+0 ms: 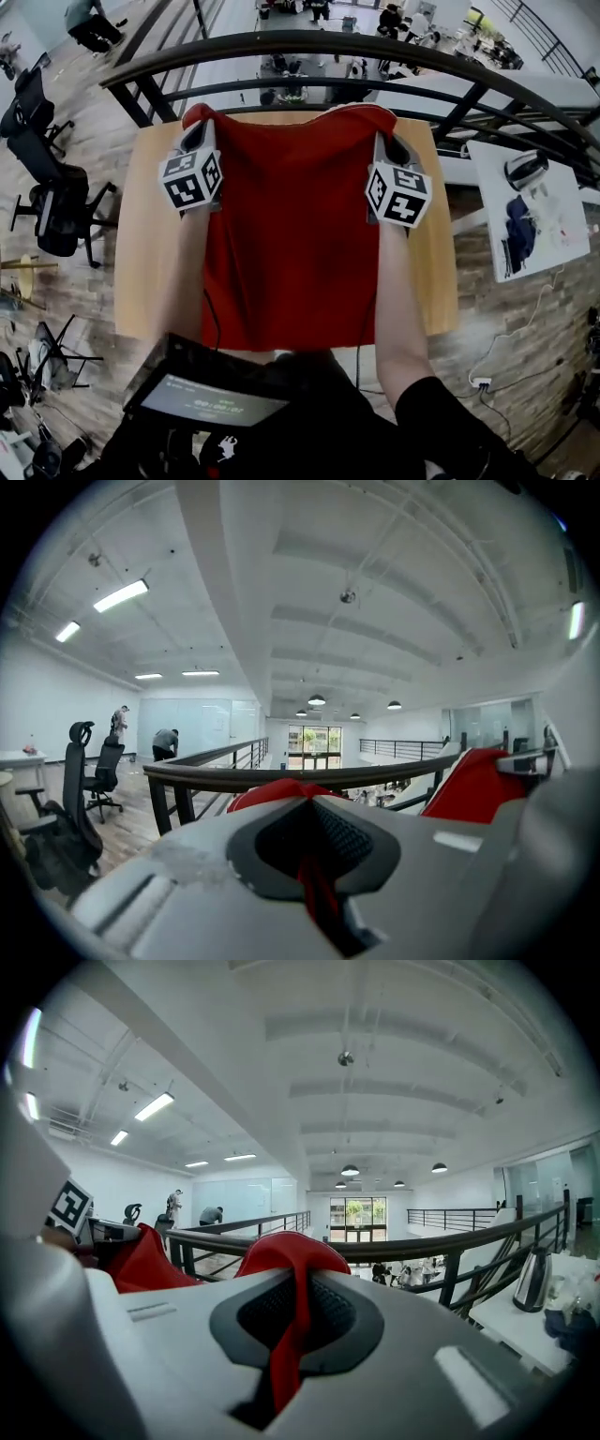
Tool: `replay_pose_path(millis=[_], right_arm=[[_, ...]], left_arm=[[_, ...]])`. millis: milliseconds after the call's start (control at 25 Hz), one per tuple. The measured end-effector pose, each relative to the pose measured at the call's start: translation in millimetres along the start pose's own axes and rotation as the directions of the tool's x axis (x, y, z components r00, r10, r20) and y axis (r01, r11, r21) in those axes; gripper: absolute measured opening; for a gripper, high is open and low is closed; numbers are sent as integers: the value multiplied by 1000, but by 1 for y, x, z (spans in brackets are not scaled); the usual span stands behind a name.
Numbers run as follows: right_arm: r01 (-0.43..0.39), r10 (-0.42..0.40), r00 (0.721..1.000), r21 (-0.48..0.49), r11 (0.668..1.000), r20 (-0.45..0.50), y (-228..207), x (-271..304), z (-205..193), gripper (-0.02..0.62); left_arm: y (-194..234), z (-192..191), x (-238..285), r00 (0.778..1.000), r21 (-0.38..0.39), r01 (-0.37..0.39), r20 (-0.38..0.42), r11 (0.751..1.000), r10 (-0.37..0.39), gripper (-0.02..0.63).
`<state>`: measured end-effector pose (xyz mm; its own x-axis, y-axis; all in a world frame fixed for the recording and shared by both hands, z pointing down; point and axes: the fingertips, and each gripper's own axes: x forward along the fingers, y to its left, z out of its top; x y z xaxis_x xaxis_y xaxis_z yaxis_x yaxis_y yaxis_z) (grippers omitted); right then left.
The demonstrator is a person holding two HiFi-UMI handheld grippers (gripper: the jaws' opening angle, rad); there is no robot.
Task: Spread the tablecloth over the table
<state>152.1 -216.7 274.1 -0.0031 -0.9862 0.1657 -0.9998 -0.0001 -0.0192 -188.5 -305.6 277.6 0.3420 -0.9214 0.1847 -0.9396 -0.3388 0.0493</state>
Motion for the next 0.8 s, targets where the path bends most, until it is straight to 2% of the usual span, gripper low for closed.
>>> replay_pose_path(millis=[200, 400, 480, 640, 800], right_arm=[[-1, 0, 1000, -22, 1000, -21, -43, 123, -17, 15], [21, -26, 998, -80, 997, -66, -50, 218, -52, 15], [19, -27, 996, -102, 995, -81, -46, 247, -62, 15], [23, -30, 998, -124, 992, -56, -45, 301, -60, 15], [28, -47, 990, -137, 990, -137, -54, 338, -104, 15]], left_arm=[[36, -16, 122, 995, 95, -73, -57, 993, 79, 17], [59, -55, 204, 987, 133, -98, -117, 986, 114, 17], [72, -64, 230, 984, 135, -102, -129, 986, 120, 17], [89, -62, 282, 989, 176, -77, -113, 981, 98, 17], [92, -110, 324, 982, 162, -62, -165, 985, 89, 17]])
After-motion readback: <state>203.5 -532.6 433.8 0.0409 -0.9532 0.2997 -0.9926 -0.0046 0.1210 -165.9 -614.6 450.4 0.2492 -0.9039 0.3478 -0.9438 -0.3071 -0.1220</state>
